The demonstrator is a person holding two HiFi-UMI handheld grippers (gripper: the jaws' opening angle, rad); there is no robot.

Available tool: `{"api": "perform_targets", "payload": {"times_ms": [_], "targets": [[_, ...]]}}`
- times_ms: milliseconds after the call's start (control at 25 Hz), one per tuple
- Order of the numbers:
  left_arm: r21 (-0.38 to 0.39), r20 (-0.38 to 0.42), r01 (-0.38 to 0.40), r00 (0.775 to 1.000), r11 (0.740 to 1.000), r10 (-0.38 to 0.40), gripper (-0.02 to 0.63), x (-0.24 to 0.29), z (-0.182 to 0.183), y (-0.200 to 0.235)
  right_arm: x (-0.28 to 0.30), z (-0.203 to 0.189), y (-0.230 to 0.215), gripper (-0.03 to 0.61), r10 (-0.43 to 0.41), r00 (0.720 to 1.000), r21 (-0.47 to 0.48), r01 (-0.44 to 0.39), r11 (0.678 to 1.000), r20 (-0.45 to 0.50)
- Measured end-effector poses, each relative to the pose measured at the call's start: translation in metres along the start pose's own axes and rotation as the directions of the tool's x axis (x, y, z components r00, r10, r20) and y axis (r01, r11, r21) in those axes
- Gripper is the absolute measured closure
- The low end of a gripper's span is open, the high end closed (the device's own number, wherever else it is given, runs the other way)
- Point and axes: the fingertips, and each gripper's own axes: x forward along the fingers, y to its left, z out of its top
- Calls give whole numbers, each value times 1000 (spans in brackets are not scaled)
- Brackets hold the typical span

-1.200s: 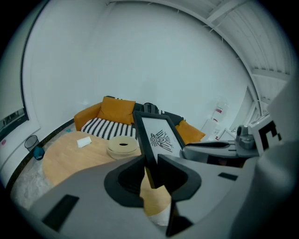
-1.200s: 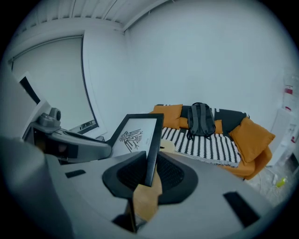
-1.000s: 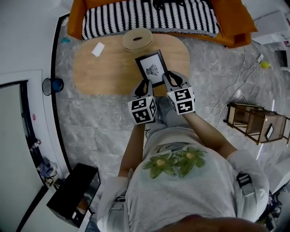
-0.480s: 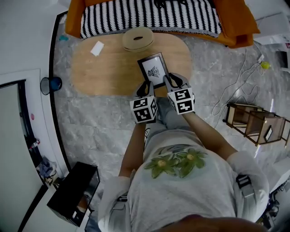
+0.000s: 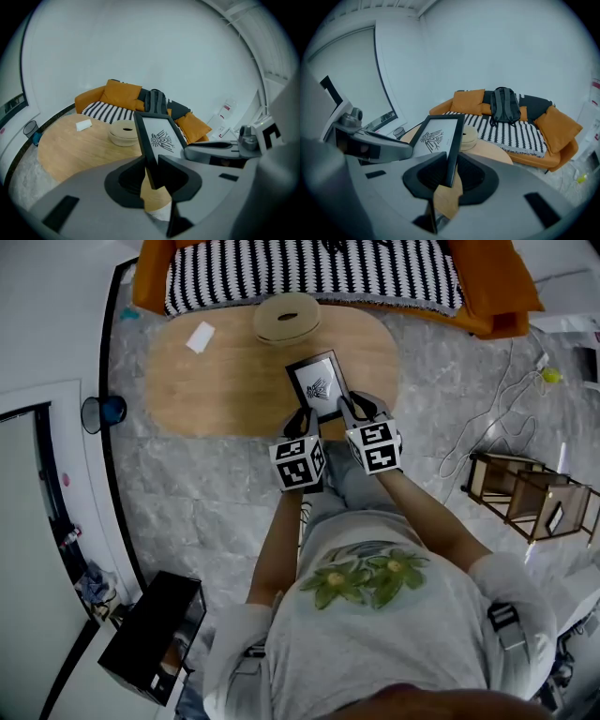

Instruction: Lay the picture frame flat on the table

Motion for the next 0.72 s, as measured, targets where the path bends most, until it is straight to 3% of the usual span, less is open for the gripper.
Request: {"api": "perform_targets", "payload": {"times_ms": [720], "targets": [[-38,-50,-22,999,999,20,515,37,-28,11,32,-31,-11,502,-2,998,19,3,1000,-57]]}}
